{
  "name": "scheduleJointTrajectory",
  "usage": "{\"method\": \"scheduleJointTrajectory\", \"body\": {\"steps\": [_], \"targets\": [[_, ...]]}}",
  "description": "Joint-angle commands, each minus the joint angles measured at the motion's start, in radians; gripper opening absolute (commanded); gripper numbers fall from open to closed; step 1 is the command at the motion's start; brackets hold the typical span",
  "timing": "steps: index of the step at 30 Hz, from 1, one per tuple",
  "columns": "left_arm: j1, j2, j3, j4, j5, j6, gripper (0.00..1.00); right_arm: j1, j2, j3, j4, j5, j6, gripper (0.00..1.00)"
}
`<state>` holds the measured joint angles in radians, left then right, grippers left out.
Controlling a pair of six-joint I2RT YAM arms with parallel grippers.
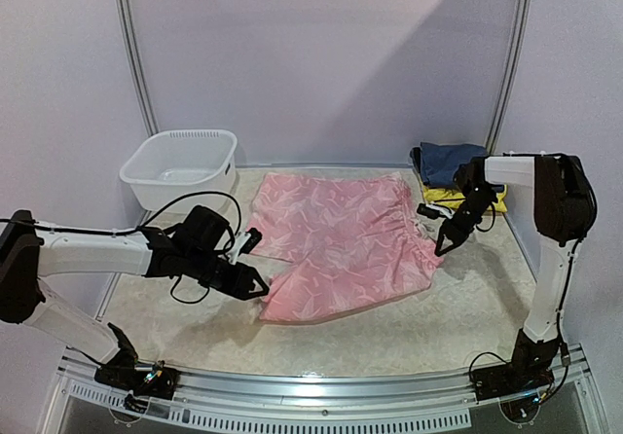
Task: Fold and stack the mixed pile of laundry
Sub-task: Adjust the crumpled shorts at the center of the board.
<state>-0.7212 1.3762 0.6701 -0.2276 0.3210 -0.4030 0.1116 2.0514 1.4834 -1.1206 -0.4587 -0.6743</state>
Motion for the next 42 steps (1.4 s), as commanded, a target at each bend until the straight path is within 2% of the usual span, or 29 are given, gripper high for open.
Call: {"method": "scheduleJointTrajectory", "body": {"steps": [1, 6, 7, 10, 16, 17, 19, 21, 24, 27, 30, 32, 34, 37, 39, 42], "targets": [[-0.038, 0.026, -0.004, 0.016, 0.024, 0.033, 0.51, -0.067, -0.009, -0.031, -0.052, -0.023, 0.025, 0.0], [-0.076, 0.097, -0.017, 0.102, 0.074, 0.031, 0.53, -0.155, -0.047, -0.095, -0.061, -0.048, 0.02, 0.0], [-0.087, 0.118, -0.015, 0.123, 0.1, 0.03, 0.59, -0.156, -0.049, -0.112, -0.056, -0.044, 0.012, 0.0], [-0.134, 0.176, 0.013, 0.149, 0.15, 0.038, 0.64, -0.156, -0.054, -0.158, -0.043, -0.06, 0.009, 0.0], [-0.202, 0.283, 0.092, 0.151, 0.138, 0.042, 0.62, -0.156, -0.06, -0.202, -0.021, -0.067, 0.011, 0.01], [-0.206, 0.301, 0.106, 0.149, 0.13, 0.039, 0.58, -0.156, -0.064, -0.208, -0.02, -0.066, 0.011, 0.01], [-0.208, 0.33, 0.145, 0.118, 0.119, 0.04, 0.37, -0.156, -0.074, -0.215, -0.02, -0.059, 0.007, 0.01], [-0.208, 0.328, 0.205, 0.019, 0.116, 0.069, 0.16, -0.156, -0.089, -0.219, -0.032, -0.062, 0.005, 0.01], [-0.206, 0.253, 0.306, -0.192, 0.088, 0.149, 0.0, -0.156, -0.134, -0.216, -0.099, -0.115, -0.033, 0.0], [-0.17, 0.157, 0.437, -0.364, 0.008, 0.237, 0.0, -0.156, -0.191, -0.199, -0.16, -0.16, -0.05, 0.0], [-0.065, 0.137, 0.59, -0.413, -0.039, 0.266, 0.0, -0.156, -0.239, -0.168, -0.198, -0.217, -0.041, 0.0], [0.027, 0.191, 0.693, -0.397, -0.047, 0.263, 0.0, -0.156, -0.233, -0.138, -0.21, -0.231, -0.022, 0.0], [0.109, 0.313, 0.84, -0.415, -0.052, 0.247, 0.0, -0.156, -0.21, -0.113, -0.204, -0.222, 0.006, 0.0], [0.179, 0.58, 1.158, -0.603, -0.095, 0.198, 0.29, -0.156, -0.167, -0.095, -0.18, -0.213, 0.055, 0.03], [0.167, 0.712, 1.319, -0.73, -0.134, 0.204, 0.36, -0.156, -0.14, -0.08, -0.182, -0.22, 0.074, 0.08], [0.106, 0.713, 1.309, -0.731, -0.187, 0.26, 0.43, -0.157, -0.144, -0.08, -0.186, -0.191, 0.081, 0.22]]}}
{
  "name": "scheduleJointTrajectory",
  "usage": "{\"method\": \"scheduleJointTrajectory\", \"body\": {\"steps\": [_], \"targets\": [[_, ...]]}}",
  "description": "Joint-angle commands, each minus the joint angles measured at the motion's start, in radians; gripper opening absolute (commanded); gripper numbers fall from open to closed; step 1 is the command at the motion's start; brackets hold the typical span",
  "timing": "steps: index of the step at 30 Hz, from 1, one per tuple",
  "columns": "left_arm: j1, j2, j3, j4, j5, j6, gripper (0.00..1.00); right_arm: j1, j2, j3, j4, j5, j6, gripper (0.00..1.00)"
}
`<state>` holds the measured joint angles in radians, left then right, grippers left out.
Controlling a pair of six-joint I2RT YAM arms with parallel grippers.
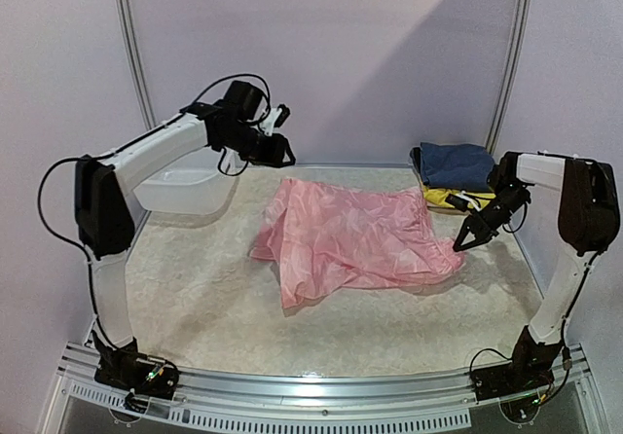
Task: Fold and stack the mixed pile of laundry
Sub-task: Adjust the crumpled shorts at the center of the board.
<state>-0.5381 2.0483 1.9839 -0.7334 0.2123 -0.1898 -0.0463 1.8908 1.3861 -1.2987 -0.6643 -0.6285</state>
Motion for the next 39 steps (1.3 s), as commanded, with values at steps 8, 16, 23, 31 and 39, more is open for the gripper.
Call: {"method": "scheduleJointTrajectory", "body": {"steps": [8, 16, 23, 31, 39], "targets": [[-0.224, -0.251, -0.468, -0.05, -0.17, 0.083, 0.46, -0.002, -0.255, -0.112, 0.065, 0.23, -0.08, 0.37], [-0.156, -0.307, -0.727, 0.183, -0.131, -0.159, 0.51, 0.028, -0.488, -0.299, 0.253, 0.347, -0.366, 0.4], [-0.065, -0.224, -0.779, 0.354, -0.06, -0.239, 0.52, 0.031, -0.298, -0.285, 0.23, 0.301, -0.301, 0.48], [-0.027, -0.143, -0.773, 0.445, 0.043, -0.276, 0.52, 0.031, -0.124, -0.24, 0.215, 0.154, -0.245, 0.52], [-0.02, -0.081, -0.745, 0.453, 0.048, -0.281, 0.52, 0.031, -0.053, -0.216, 0.197, 0.092, -0.244, 0.51]]}}
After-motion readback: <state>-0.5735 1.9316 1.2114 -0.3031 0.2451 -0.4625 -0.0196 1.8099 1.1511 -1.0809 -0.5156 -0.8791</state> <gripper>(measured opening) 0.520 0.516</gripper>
